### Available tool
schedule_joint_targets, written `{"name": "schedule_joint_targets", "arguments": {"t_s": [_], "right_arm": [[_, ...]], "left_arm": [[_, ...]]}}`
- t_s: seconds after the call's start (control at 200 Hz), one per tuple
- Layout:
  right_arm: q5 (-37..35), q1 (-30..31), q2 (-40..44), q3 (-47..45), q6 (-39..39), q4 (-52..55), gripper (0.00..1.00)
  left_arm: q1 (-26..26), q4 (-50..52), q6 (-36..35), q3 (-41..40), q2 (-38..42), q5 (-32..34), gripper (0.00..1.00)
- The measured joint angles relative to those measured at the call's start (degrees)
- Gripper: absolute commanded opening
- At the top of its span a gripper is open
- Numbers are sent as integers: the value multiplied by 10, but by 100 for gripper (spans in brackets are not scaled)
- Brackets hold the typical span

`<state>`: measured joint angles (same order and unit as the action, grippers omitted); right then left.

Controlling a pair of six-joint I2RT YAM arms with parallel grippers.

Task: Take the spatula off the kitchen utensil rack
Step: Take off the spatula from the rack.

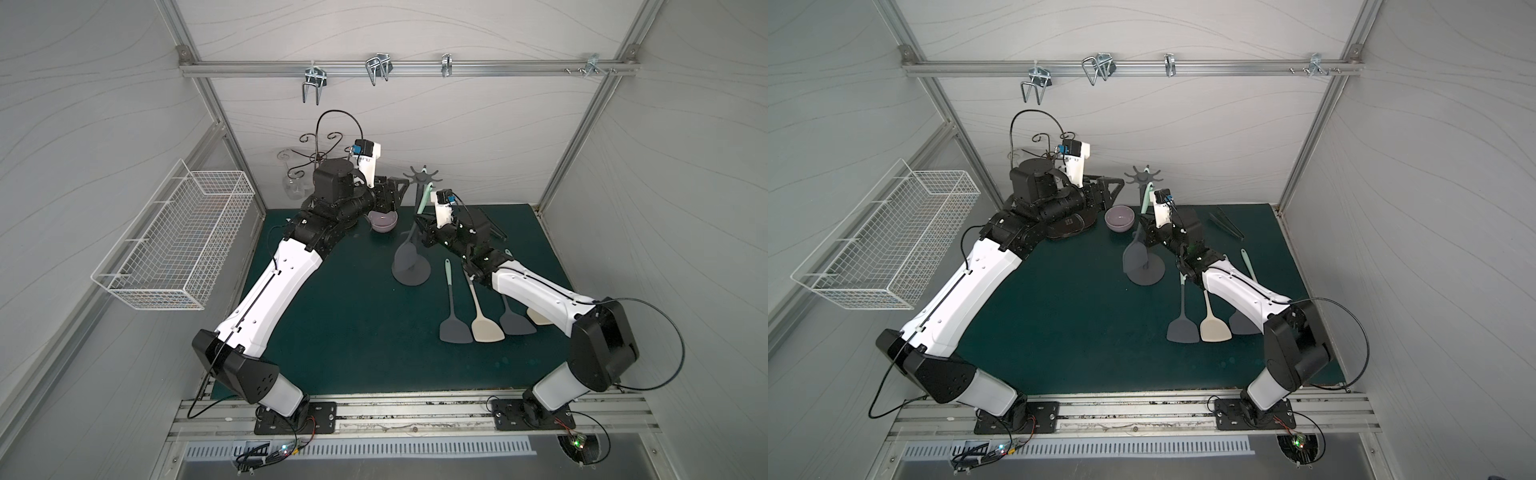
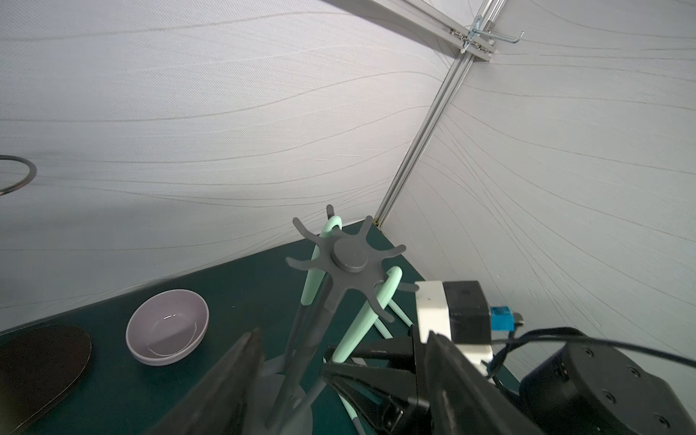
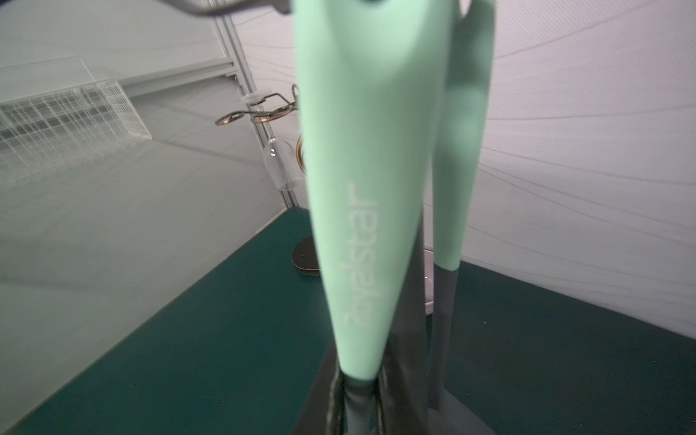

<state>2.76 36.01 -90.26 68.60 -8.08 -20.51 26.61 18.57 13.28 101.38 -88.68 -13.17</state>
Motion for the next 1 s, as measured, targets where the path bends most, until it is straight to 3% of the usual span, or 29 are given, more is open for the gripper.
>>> {"name": "schedule_joint_targets", "arguments": {"t_s": [0.495,1.0], "right_arm": [[27,-1,52,-1,115,99,0],[65,-34,78,8,108,165,0]], "left_arm": [[-1,0,4,69,-78,3,72],[-1,9,0,104,-130,15,71]]}}
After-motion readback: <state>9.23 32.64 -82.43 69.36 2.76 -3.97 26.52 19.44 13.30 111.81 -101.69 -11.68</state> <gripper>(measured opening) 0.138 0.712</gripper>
